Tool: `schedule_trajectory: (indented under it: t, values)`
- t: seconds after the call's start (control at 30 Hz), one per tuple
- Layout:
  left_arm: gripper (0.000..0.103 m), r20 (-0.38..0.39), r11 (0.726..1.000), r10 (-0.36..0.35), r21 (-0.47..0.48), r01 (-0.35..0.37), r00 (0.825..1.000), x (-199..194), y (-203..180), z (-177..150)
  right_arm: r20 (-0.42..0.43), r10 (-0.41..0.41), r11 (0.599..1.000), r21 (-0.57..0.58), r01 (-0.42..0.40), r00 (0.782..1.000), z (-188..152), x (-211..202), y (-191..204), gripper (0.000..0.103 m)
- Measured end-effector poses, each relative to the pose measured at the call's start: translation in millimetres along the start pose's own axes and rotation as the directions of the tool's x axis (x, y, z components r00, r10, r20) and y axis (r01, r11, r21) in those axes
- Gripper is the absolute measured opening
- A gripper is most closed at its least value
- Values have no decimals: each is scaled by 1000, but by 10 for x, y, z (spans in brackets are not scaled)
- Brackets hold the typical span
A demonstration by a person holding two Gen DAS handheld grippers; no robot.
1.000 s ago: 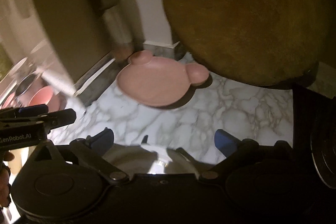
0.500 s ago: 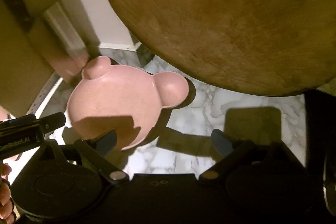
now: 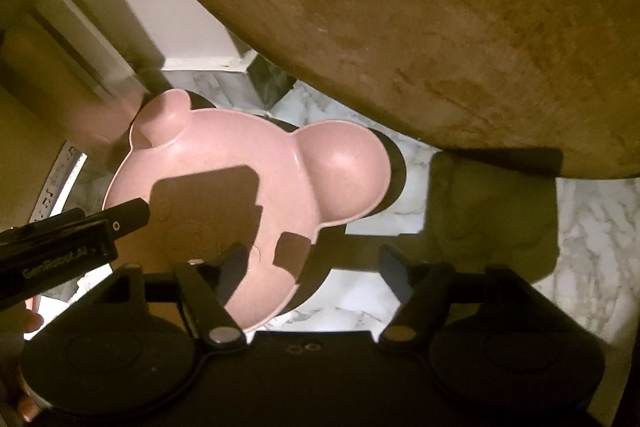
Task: Organize plates and bowls
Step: 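Move both grippers to the pink bear-shaped plate and close on its rim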
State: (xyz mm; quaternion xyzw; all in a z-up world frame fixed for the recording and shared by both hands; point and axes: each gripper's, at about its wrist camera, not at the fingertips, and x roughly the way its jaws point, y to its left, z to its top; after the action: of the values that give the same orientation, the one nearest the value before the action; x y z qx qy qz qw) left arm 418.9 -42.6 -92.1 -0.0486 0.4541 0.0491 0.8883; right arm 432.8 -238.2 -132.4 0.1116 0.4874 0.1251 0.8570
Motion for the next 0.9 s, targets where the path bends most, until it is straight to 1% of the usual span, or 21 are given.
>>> schedule_trajectory:
  t: [0.03,0.1,0.13,0.17,0.2,0.27,0.33,0.47,0.73,0.77,0.8,0.83,0.9]
  values:
    - [80,-2,1000,2,0,-2,1000,16,2,3,-4,5,1000,6,-5,1000,7,11,-10,63]
    - [80,-5,1000,9,3,-9,1000,39,2,11,-14,12,1000,12,-12,1000,23,30,-26,55]
    - [80,-7,1000,11,4,-11,1000,55,3,15,-22,8,1000,12,-8,1000,34,43,-32,53]
    - [80,-9,1000,11,3,-11,1000,74,6,21,-28,3,1000,13,-3,1000,42,55,-34,49]
    - [80,-10,1000,11,3,-11,1000,87,7,24,-30,7,1000,19,-6,1000,50,67,-40,42]
    - [80,-13,1000,12,4,-12,1000,122,10,38,-39,26,999,34,-25,999,62,91,-62,34]
    - [80,-21,1000,-2,1,2,1000,146,22,47,-46,30,999,38,-28,999,70,117,-76,26]
    - [80,-15,1000,-6,-11,6,1000,126,52,61,-48,70,997,39,-68,996,80,116,-107,8]
    - [79,-38,1000,-28,-12,27,999,144,104,76,-63,76,996,-48,-79,995,60,55,-199,8]
    - [77,-40,999,-31,-13,31,999,149,107,78,-68,76,995,-60,-80,995,58,44,-223,8]
    - [69,-46,999,-39,-14,39,998,156,107,77,-71,76,994,-72,-81,995,50,34,-243,8]
    - [66,-56,999,-49,-16,48,997,170,103,77,-74,76,993,-79,-82,994,45,20,-274,8]
    - [55,-75,997,-69,-24,67,995,189,91,51,-81,76,993,-88,-83,994,41,-7,-328,8]
